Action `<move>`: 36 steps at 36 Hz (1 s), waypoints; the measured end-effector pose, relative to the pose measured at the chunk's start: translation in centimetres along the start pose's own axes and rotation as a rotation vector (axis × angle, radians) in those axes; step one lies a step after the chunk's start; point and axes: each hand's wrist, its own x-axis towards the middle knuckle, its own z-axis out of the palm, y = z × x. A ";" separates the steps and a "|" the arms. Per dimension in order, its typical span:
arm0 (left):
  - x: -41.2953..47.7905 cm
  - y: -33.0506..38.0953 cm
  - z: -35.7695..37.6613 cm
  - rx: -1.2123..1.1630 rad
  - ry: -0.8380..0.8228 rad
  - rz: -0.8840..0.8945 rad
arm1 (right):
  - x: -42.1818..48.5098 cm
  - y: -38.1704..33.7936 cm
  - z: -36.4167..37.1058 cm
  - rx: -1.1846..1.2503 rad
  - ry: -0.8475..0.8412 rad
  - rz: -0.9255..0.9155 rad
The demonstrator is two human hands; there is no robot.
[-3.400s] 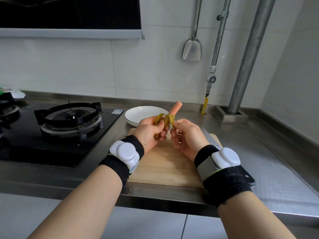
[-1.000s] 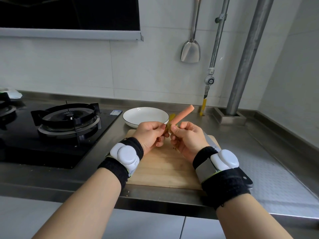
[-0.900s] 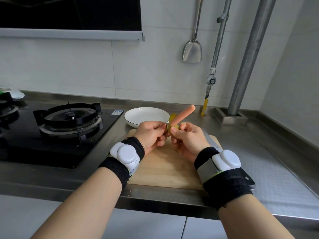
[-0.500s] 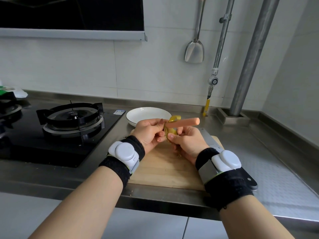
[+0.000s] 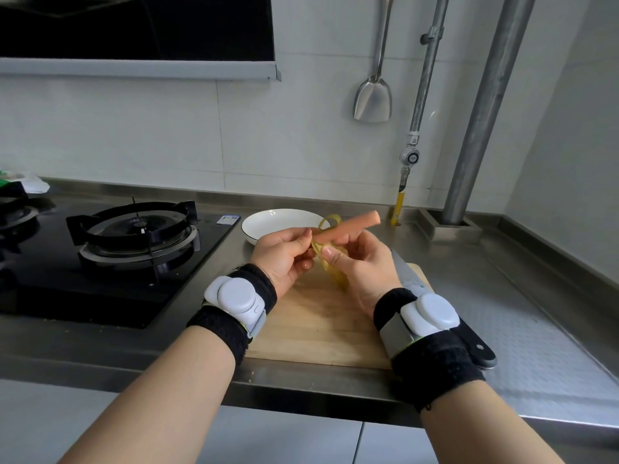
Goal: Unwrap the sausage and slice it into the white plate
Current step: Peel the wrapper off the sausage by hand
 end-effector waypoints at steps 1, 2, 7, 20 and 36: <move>0.0 -0.1 0.1 0.032 -0.005 0.001 | 0.0 -0.1 -0.1 0.002 0.010 -0.010; -0.1 -0.2 0.0 0.063 -0.012 -0.001 | 0.0 -0.1 -0.1 -0.009 0.019 -0.023; -0.1 -0.4 0.0 0.157 -0.055 -0.015 | 0.2 0.0 -0.4 -0.137 0.097 -0.083; -0.1 -0.9 -0.1 0.532 -0.052 0.260 | 0.2 0.3 -0.1 -0.631 0.117 -0.303; 0.1 -0.7 -0.1 0.384 0.070 0.185 | -0.2 0.2 0.1 -0.416 0.057 -0.266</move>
